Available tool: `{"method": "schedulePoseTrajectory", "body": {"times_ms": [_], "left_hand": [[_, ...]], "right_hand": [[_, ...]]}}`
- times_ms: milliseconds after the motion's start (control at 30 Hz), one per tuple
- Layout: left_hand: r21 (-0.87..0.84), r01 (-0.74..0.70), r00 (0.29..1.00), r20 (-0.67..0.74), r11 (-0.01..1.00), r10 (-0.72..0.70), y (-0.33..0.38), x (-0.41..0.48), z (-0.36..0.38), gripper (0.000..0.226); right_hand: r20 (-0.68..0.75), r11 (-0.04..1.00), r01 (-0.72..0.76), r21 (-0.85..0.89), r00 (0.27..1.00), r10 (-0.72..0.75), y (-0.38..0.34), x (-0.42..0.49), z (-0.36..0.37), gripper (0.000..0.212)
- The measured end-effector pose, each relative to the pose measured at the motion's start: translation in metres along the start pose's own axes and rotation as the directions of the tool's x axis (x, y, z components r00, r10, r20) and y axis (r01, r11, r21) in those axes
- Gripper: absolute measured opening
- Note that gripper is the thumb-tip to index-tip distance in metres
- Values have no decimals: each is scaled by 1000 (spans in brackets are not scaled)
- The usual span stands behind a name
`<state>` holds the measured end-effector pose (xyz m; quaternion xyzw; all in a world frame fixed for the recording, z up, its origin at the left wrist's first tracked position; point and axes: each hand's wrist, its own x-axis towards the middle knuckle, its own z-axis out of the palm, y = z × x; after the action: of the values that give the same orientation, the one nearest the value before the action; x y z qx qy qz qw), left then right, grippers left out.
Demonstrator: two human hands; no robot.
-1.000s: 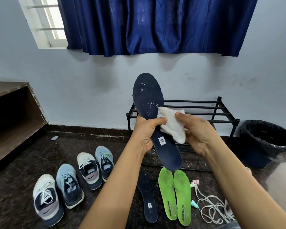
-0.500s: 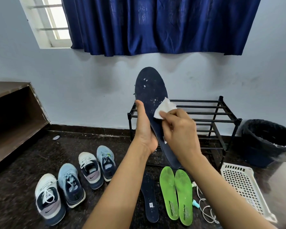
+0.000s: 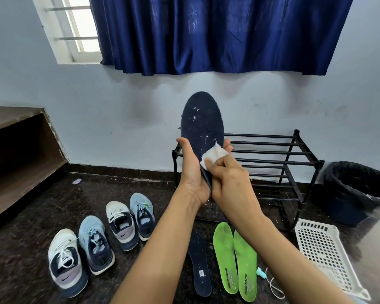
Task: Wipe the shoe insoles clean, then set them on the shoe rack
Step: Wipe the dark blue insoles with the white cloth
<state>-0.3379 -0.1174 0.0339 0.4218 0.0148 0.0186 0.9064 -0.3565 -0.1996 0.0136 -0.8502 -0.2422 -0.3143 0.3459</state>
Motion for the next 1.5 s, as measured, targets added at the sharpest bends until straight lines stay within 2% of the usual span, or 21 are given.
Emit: {"method": "schedulePoseTrajectory", "body": {"times_ms": [100, 167, 400, 533, 700, 833, 1033, 1200, 1300, 1400, 1500], "left_hand": [[-12, 16, 999, 37, 1000, -16, 1, -1, 0, 96], [6, 32, 998, 53, 999, -33, -1, -3, 2, 100], [-14, 51, 998, 23, 999, -51, 0, -3, 0, 95], [56, 89, 995, 36, 994, -91, 1, -8, 3, 100], [23, 102, 995, 21, 995, -102, 3, -6, 2, 100], [98, 148, 989, -4, 984, -148, -5, -5, 2, 104], [96, 161, 987, 14, 982, -163, -1, -2, 0, 107], [116, 163, 987, -30, 980, -160, -9, -2, 3, 100], [94, 154, 988, -8, 984, -154, -5, 0, 2, 113], [27, 140, 990, -18, 990, -139, -2, 6, -6, 109], [52, 146, 989, -23, 988, -145, -9, 4, -6, 96]], "right_hand": [[25, 998, 24, -56, 999, -23, 2, 4, -3, 30], [9, 994, -20, -107, 1000, 21, 7, 11, -3, 30], [30, 991, -8, 134, 1000, 4, -7, 2, -10, 32], [3, 998, 3, 60, 1000, -4, 5, 16, -10, 36], [25, 988, 18, 155, 999, -22, -4, 2, -12, 33], [20, 999, 14, 46, 1000, -14, 6, 18, -6, 33], [40, 982, -15, 186, 999, 8, -2, 3, -10, 31], [21, 995, -28, 92, 999, 26, 9, 20, -6, 33], [35, 987, -16, 162, 999, 10, 4, 9, -7, 34], [56, 978, 7, 208, 998, -19, -4, 0, -8, 30], [28, 989, 43, 140, 998, -47, 0, 13, -7, 32]]}}
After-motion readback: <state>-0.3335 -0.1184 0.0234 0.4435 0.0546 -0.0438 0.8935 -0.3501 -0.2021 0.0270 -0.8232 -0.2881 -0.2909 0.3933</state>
